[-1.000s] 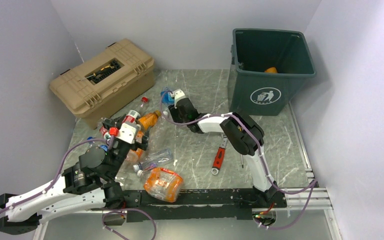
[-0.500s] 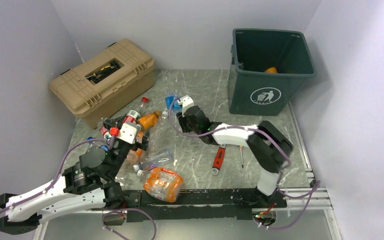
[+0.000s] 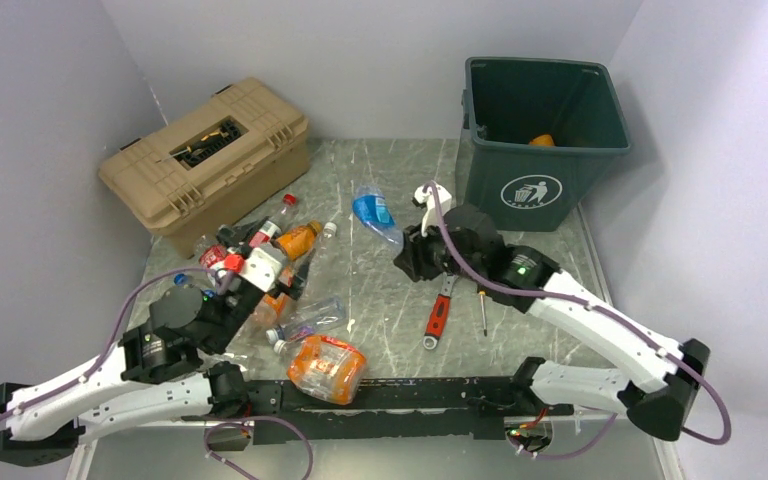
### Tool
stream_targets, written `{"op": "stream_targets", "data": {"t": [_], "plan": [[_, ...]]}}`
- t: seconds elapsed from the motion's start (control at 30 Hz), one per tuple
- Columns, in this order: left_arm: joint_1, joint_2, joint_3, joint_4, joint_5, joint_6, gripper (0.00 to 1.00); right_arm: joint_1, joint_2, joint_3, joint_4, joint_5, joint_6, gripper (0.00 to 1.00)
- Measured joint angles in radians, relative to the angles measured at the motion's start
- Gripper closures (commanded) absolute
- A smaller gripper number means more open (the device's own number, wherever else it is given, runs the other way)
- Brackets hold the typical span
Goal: Put the plastic bottles in the bin
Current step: Pick up the plastic bottle at the center of the board.
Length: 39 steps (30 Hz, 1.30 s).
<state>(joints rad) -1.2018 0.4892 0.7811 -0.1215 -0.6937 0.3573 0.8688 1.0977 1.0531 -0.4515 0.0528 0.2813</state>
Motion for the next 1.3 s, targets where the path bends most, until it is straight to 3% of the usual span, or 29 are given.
{"op": "stream_targets", "data": {"t": [0.2,0.37,0.6,0.93,1.1,1.3], "plan": [[0.000,0.202,0.159,-0.132,0.266,0.144,0.00,0.000,-0.039,0.140,-0.308,-0.068,-0.015,1.00],[0.000,0.301,0.192,-0.285,0.488,0.328,0.01,0.000,-0.039,0.198,-0.478,-0.109,-0.032,1.00],[0.000,0.483,0.330,-0.446,0.570,0.497,0.00,0.001,-0.026,0.339,-0.616,-0.187,-0.066,1.00],[0.000,0.526,0.352,-0.464,0.660,0.558,0.01,0.008,-0.027,0.358,-0.665,-0.270,-0.078,1.00],[0.000,0.593,0.366,-0.464,0.664,0.572,0.10,0.028,-0.027,0.358,-0.665,-0.295,-0.080,1.00],[0.008,0.645,0.367,-0.463,0.653,0.563,0.32,0.048,-0.027,0.370,-0.665,-0.302,-0.080,1.00]]}}
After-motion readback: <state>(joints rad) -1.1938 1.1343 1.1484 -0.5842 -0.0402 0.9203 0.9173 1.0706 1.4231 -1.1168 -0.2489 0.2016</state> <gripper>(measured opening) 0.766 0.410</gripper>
